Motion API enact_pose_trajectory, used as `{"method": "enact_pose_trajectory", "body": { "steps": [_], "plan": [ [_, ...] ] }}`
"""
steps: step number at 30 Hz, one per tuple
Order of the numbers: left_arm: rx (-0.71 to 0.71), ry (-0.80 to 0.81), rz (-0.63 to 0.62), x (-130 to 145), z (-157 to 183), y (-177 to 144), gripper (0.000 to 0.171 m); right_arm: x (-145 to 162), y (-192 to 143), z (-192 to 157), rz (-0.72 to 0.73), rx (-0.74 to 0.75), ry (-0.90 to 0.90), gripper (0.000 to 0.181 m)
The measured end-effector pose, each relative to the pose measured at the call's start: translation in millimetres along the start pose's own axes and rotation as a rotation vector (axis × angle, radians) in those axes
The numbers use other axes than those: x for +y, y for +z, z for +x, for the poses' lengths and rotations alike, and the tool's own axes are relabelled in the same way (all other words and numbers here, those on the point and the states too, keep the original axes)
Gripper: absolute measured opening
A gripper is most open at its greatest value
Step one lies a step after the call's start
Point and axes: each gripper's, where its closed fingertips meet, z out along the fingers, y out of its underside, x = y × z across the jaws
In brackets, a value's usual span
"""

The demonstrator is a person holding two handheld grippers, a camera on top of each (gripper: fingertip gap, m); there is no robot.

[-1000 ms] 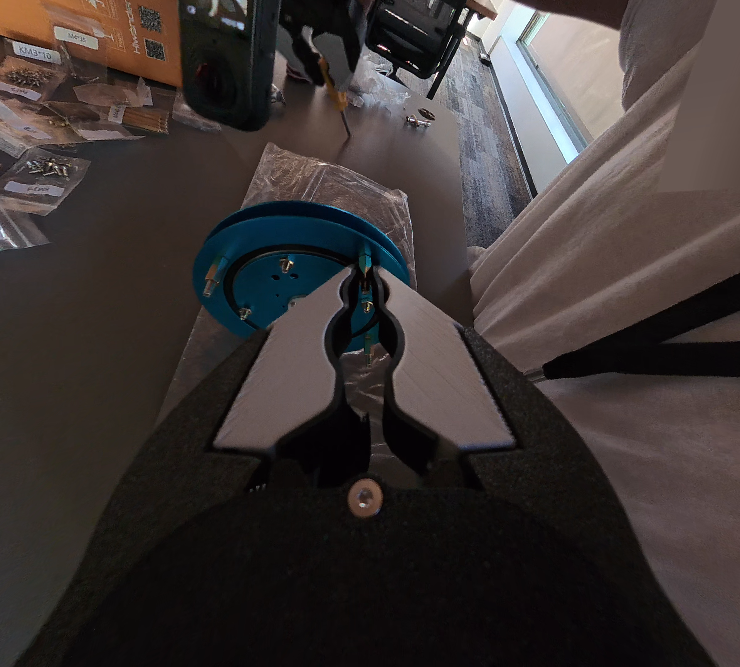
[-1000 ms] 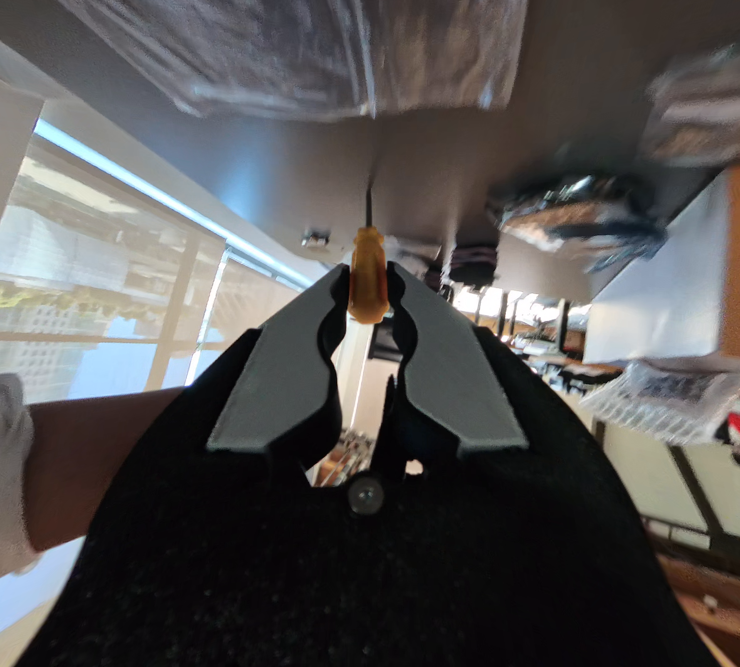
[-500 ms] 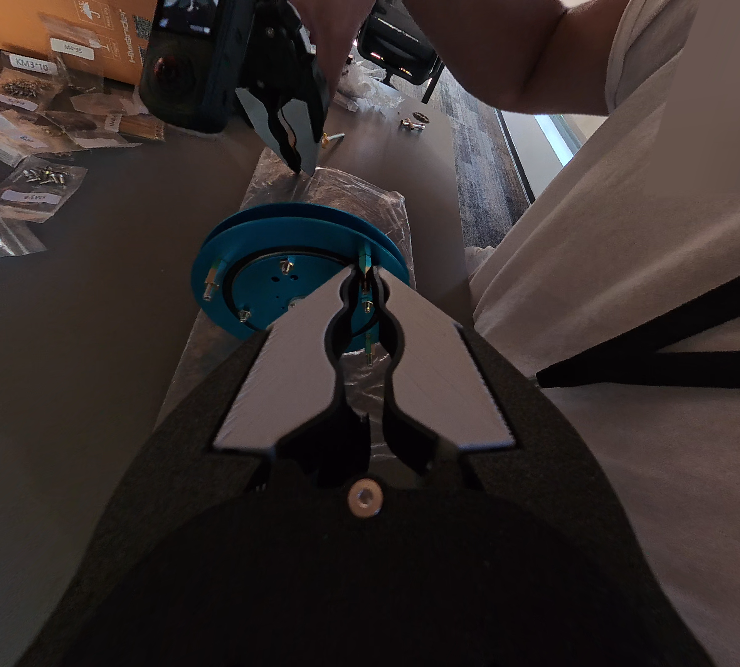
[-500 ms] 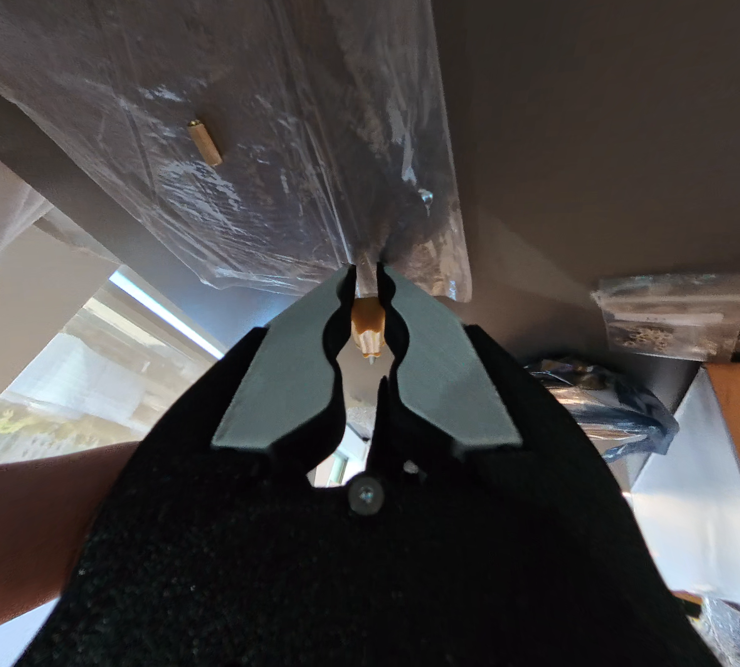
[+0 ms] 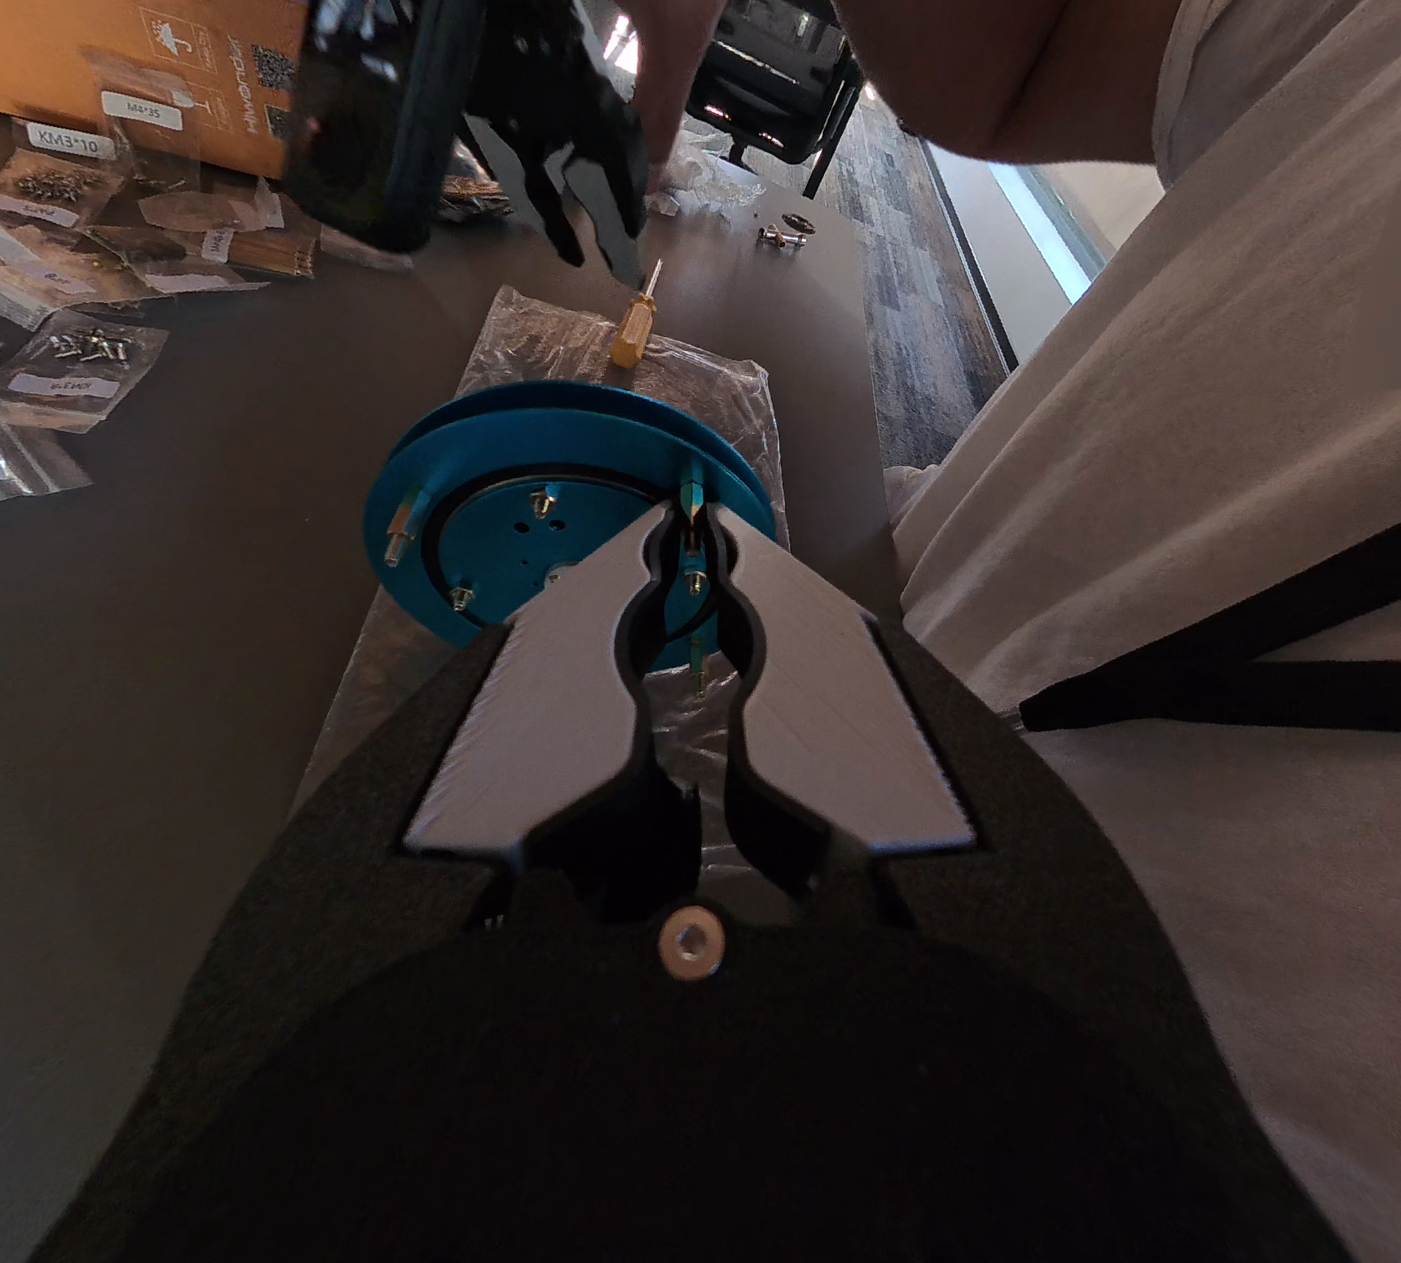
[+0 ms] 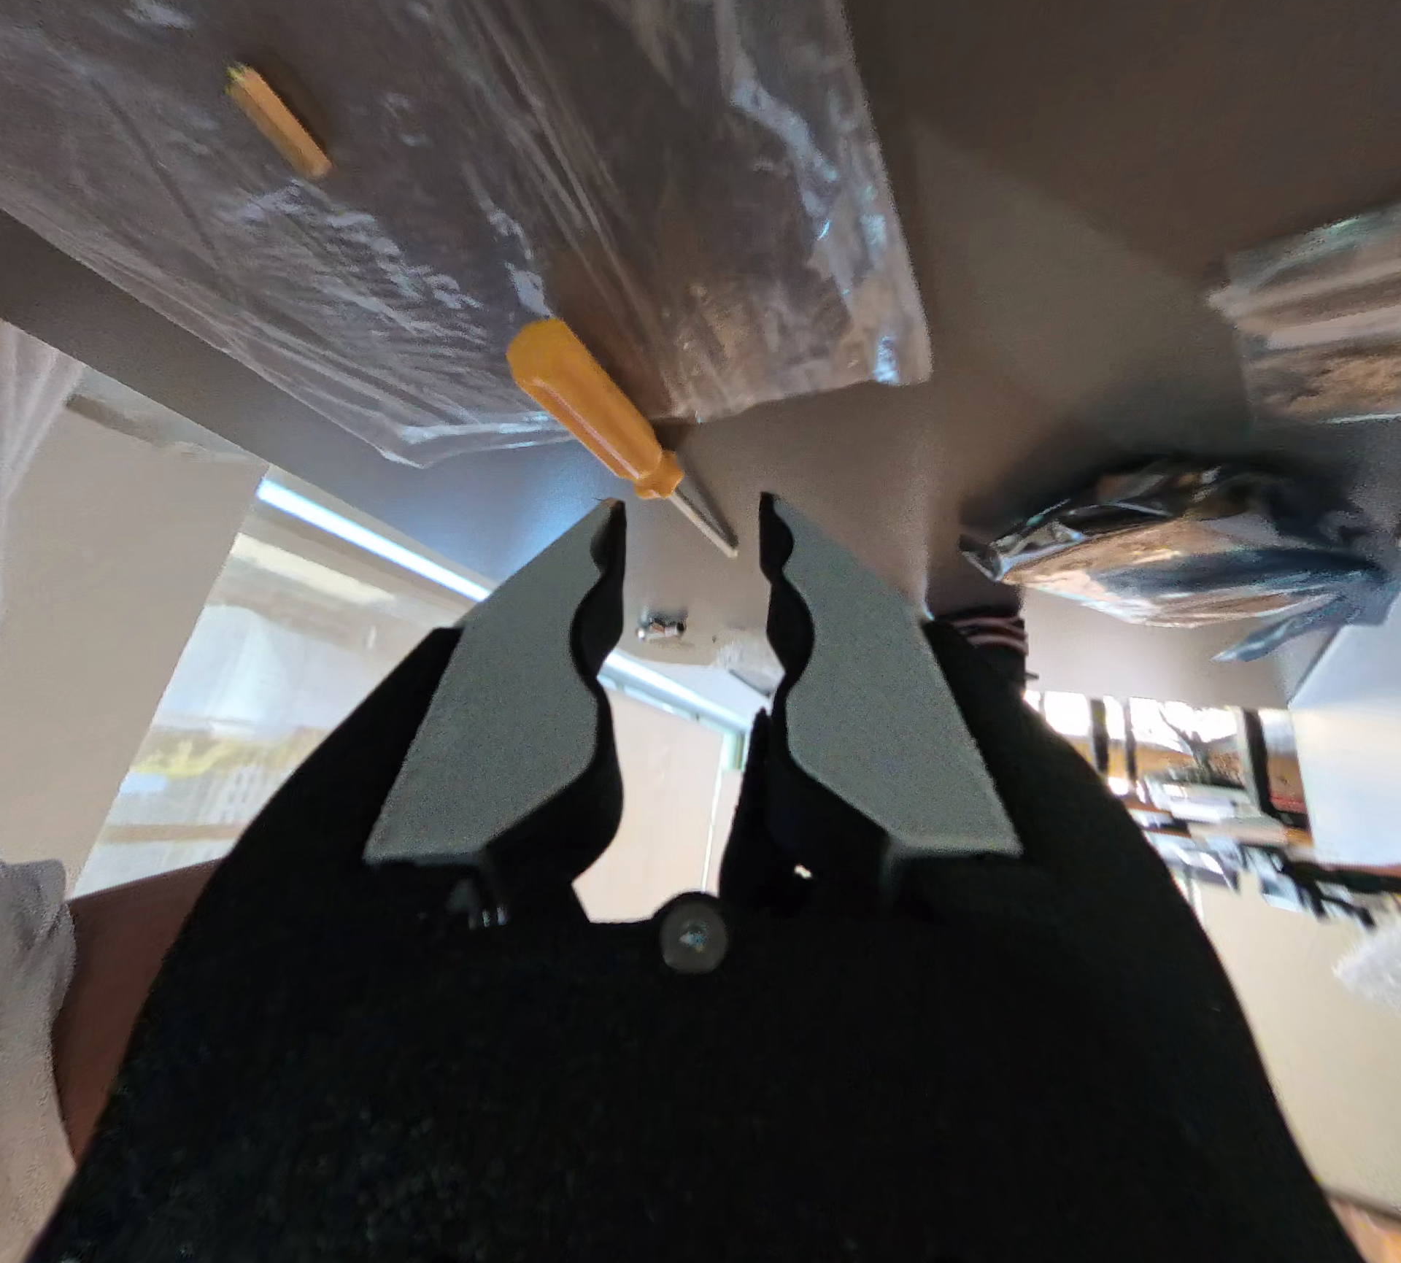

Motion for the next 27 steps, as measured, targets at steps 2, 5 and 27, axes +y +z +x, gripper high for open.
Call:
{"method": "enact_pose_trajectory", "body": {
  "steps": [2, 5, 27],
  "plan": [
    [-0.004, 0.005, 0.003, 0.2, -0.3, -0.9, 0.004, 4.2, 7.8, -5.6, -0.067, 0.029, -0.022, 0.035],
    [-0.009, 0.006, 0.009, 0.0, -1.3, -1.8, 0.004, -2.7, 14.7, -12.8, -0.115, 0.085, -0.063, 0.033],
    [-0.036, 0.039, 0.002, -2.2, -1.9, 2.3, 0.004, -4.2, -131.6, -46.8, 1.209, 0.023, -0.270, 0.017]
  ]
}}
